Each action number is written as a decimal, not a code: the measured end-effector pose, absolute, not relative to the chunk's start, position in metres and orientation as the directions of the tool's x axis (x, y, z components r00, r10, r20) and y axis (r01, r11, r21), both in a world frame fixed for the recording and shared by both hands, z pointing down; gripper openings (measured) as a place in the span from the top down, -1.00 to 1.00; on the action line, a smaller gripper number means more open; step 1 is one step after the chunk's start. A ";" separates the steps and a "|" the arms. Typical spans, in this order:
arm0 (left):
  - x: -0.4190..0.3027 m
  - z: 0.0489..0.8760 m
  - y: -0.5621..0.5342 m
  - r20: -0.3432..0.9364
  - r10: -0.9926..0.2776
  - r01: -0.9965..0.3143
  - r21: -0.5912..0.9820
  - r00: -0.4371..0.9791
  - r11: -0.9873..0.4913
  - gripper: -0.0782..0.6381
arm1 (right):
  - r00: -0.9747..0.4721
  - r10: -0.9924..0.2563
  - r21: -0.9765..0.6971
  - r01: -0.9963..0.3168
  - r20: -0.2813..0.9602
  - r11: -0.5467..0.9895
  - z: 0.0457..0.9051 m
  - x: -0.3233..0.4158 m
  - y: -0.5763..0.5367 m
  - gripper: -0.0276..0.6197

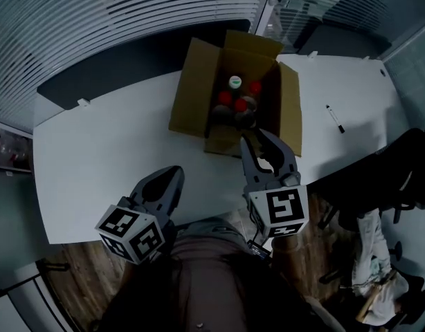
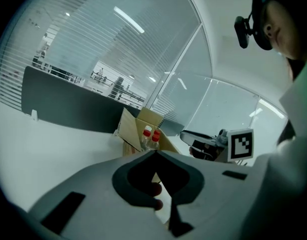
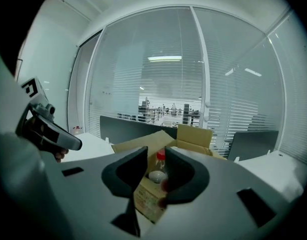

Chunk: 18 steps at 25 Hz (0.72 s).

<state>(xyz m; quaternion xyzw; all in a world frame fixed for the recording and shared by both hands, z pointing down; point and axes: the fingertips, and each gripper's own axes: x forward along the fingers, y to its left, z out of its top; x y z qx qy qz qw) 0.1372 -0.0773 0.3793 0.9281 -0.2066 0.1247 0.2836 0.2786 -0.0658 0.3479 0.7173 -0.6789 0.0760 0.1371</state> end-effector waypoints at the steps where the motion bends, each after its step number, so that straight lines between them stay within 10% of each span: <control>1: 0.136 0.380 -0.079 0.352 -0.310 -0.454 0.473 0.883 -0.755 0.76 | 0.071 -0.951 0.102 -0.994 0.301 -0.042 0.348 0.279 -0.069 0.64; 18: 0.127 0.402 -0.110 0.413 -0.277 -0.458 0.443 0.867 -0.771 0.76 | 0.121 -0.895 0.172 -0.984 0.428 -0.051 0.383 0.312 -0.121 0.40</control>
